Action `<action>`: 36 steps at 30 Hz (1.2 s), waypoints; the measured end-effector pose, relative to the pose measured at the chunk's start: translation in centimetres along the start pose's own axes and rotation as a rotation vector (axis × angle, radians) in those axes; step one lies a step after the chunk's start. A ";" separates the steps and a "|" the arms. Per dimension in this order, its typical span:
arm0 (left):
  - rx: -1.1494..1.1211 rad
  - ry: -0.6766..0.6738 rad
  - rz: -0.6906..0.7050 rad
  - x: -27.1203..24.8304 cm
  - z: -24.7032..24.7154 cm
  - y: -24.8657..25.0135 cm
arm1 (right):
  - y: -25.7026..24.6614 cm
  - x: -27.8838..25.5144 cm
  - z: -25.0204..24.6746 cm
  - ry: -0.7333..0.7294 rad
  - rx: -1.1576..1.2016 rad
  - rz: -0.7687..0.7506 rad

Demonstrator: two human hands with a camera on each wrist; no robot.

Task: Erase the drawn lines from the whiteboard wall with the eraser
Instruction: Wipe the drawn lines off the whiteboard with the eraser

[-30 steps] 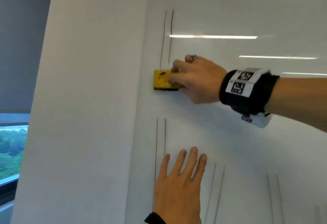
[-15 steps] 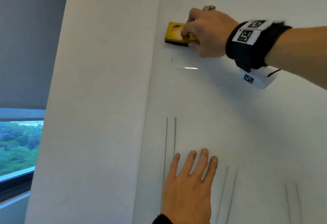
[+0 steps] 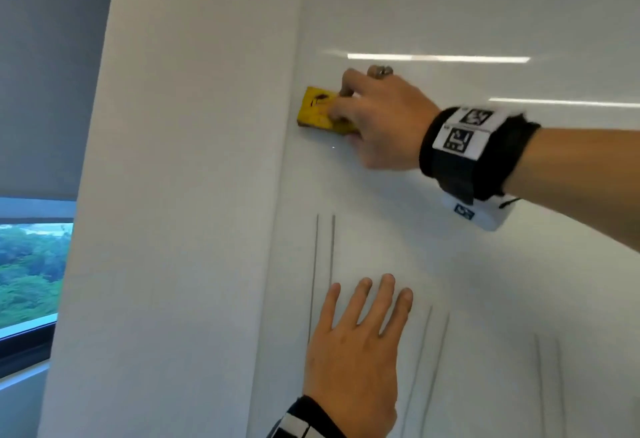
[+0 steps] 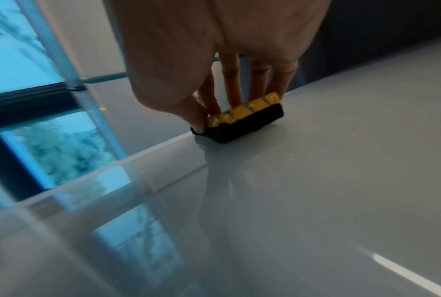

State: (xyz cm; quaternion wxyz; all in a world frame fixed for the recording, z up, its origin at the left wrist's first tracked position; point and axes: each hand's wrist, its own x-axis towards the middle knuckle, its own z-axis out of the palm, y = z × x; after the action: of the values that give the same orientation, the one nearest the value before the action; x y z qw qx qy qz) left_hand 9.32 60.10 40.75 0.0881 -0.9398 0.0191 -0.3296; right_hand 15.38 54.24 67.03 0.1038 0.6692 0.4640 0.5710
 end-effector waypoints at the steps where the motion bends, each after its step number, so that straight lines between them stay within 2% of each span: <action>1: 0.003 -0.017 -0.024 -0.1 -0.4 0.2 | -1.8 -2.1 1.2 -0.031 -0.002 -0.069; 3: -0.013 0.007 -0.027 -0.3 -1.1 0.6 | -4.3 -5.9 2.3 -0.095 -0.040 -0.179; 5: -0.033 -0.009 -0.038 -0.5 -1.1 0.5 | -3.7 -6.4 2.1 -0.127 -0.032 -0.195; 10: -0.033 -0.069 -0.010 -0.6 -1.3 0.7 | 0.2 -1.8 0.3 0.039 0.068 0.083; 12: -0.106 -0.090 -0.008 -0.7 -1.6 0.6 | -1.4 -2.9 1.8 0.115 0.057 0.041; 14: -0.240 -0.086 0.057 -1.3 -3.0 0.1 | -4.1 -6.0 3.8 0.123 0.069 -0.035; 17: -0.373 0.069 0.135 -2.9 -7.2 -2.2 | -7.6 -11.1 5.9 0.105 0.107 -0.154; 19: -0.392 0.152 0.052 -3.5 -9.9 -4.3 | -9.8 -14.2 6.6 0.041 0.119 -0.273; 21: -0.472 0.277 -0.031 -3.4 -12.1 -6.3 | -9.2 -14.8 6.5 -0.001 0.062 -0.323; 22: -0.516 0.337 -0.073 -3.3 -12.9 -7.2 | -7.9 -14.0 6.1 0.006 0.033 -0.289; 25: -0.631 0.522 -0.217 -2.8 -13.9 -9.3 | -3.2 -10.2 4.0 0.141 0.057 -0.027; 27: -0.691 0.583 -0.278 -2.8 -13.4 -9.7 | -3.4 -10.0 3.9 0.187 0.079 0.058; 29: -0.695 0.576 -0.297 -3.2 -12.7 -9.2 | -7.2 -12.9 5.7 0.165 0.081 0.038; 33: -0.621 0.542 -0.270 -3.5 -11.0 -9.5 | -16.0 -22.2 8.9 0.054 0.116 -0.181; 34: -0.594 0.523 -0.237 -3.1 -10.8 -9.7 | -16.7 -23.2 9.0 0.019 0.125 -0.207; 36: -0.493 0.398 -0.154 -2.1 -10.6 -9.6 | -15.8 -22.8 8.8 0.006 0.109 -0.239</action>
State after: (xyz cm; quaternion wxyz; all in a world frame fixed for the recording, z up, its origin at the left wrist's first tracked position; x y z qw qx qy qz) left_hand 0.89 68.09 49.33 -0.1726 -0.8486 0.0441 -0.4982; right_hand 16.88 49.43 38.38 0.1330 0.6122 0.5710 0.5306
